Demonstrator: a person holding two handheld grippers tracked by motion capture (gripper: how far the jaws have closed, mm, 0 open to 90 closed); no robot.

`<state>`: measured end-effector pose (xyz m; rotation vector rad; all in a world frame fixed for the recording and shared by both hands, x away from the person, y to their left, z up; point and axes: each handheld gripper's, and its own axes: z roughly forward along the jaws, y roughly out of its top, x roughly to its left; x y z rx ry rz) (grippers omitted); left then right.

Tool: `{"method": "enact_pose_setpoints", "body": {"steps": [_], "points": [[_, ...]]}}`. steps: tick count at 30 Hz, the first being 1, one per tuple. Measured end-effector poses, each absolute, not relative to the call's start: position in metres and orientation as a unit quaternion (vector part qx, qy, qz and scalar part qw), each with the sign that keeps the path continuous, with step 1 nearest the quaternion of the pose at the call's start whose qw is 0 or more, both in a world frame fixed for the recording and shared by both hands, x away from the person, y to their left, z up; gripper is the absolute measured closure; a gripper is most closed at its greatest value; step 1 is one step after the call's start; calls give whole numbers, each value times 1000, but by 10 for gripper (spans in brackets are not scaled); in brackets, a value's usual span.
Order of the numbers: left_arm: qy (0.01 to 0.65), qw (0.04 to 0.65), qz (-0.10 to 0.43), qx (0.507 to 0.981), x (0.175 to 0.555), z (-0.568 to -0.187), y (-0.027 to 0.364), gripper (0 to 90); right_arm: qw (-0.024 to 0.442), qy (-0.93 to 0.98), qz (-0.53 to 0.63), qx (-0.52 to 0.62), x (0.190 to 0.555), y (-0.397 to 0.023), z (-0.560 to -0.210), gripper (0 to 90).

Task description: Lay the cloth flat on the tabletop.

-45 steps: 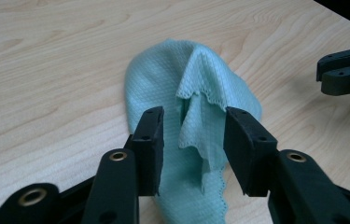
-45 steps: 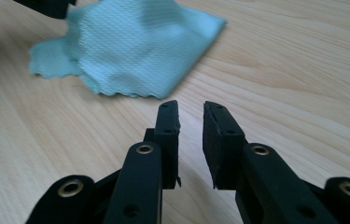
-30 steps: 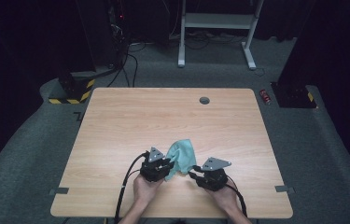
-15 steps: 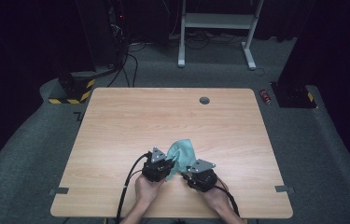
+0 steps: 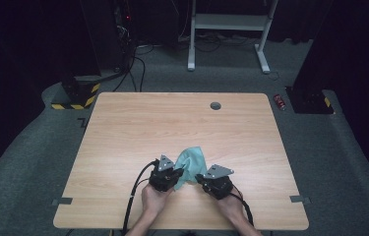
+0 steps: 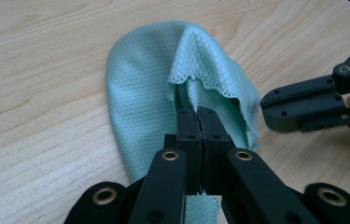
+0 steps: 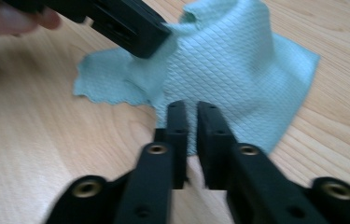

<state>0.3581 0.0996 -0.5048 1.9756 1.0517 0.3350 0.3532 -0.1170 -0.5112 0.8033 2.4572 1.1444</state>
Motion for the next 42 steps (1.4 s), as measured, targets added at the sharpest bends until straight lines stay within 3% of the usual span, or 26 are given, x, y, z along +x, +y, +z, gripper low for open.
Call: {"method": "enact_pose_setpoints", "body": {"steps": [7, 13, 15, 21, 42], "points": [[418, 426, 130, 792, 358, -505, 99, 890, 171, 848, 406, 296, 353, -108, -510, 624], [417, 429, 130, 791, 358, -505, 99, 890, 184, 846, 400, 301, 353, -99, -511, 567], [416, 430, 128, 791, 358, -505, 98, 890, 189, 844, 397, 307, 354, -96, -511, 611], [412, 431, 127, 793, 357, -505, 98, 891, 201, 838, 398, 316, 356, -99, -511, 870], [419, 422, 127, 794, 355, -511, 111, 894, 209, 803, 397, 392, 401, -147, -487, 900]]}}
